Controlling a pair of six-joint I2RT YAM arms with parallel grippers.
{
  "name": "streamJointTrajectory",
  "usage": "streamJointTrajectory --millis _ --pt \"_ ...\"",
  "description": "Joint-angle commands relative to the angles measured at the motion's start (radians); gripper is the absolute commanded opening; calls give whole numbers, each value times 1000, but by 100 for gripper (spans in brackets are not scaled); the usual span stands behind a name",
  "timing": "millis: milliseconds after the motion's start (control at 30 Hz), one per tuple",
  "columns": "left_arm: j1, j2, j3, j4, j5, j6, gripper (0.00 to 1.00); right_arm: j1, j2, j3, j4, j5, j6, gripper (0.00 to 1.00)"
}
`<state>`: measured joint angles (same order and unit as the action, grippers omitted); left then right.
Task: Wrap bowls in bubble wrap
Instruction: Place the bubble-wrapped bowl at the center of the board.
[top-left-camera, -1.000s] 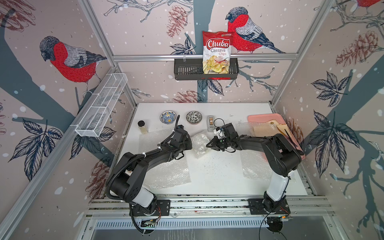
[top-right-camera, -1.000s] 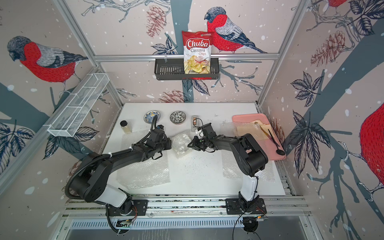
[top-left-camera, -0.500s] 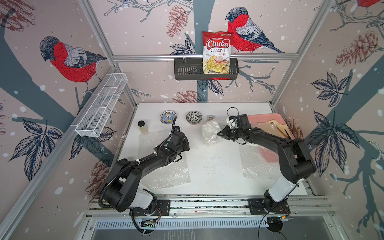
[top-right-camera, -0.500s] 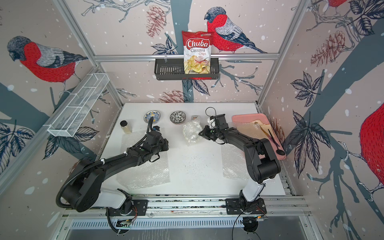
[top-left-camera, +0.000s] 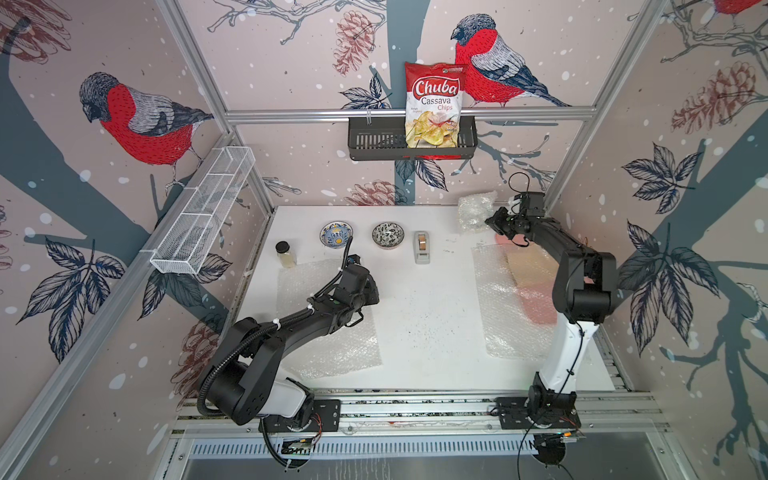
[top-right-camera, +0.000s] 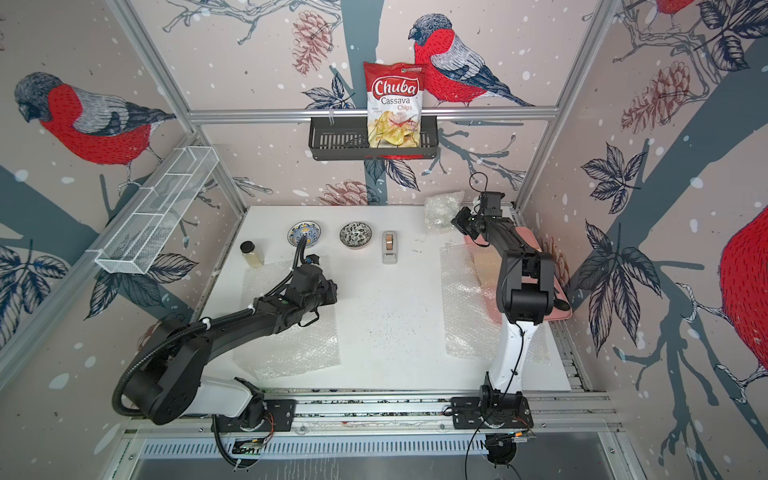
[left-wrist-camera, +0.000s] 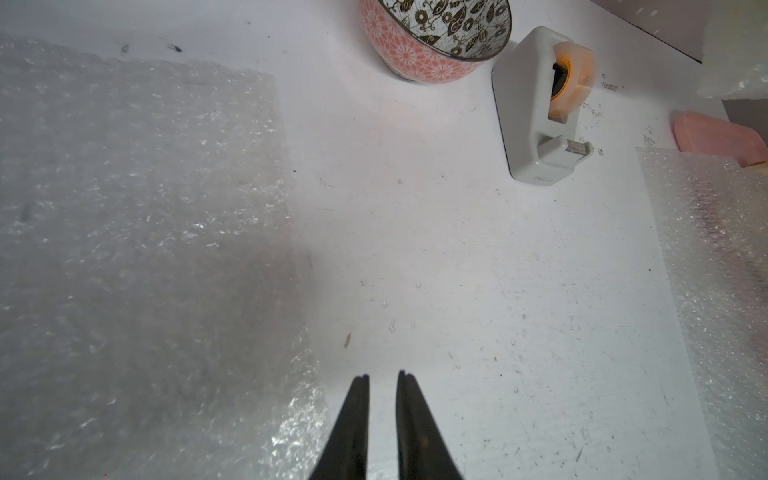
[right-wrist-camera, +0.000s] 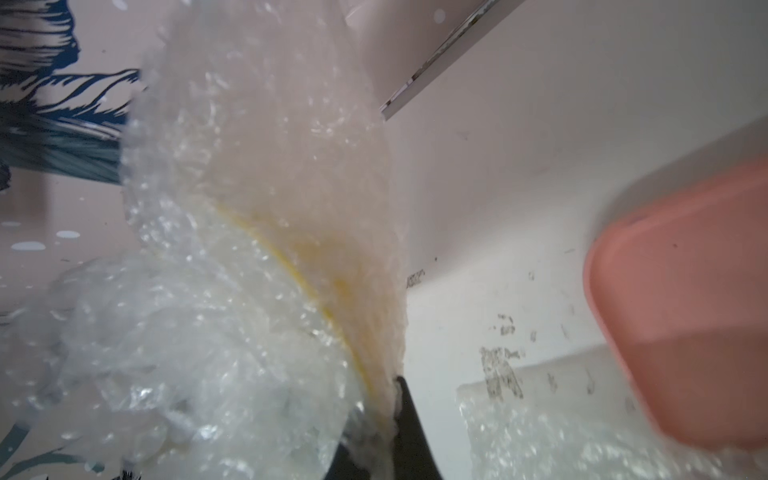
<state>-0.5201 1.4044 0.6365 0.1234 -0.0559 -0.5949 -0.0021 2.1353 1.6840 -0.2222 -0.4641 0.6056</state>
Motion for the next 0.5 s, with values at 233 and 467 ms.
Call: streamJointTrajectory --millis 233,467 --pt "1 -54 -44 17 -22 -28 19 16 247 289 -98 -44 30 14" --pt "1 -51 -47 10 -25 -25 19 19 268 302 -97 -49 31 17"
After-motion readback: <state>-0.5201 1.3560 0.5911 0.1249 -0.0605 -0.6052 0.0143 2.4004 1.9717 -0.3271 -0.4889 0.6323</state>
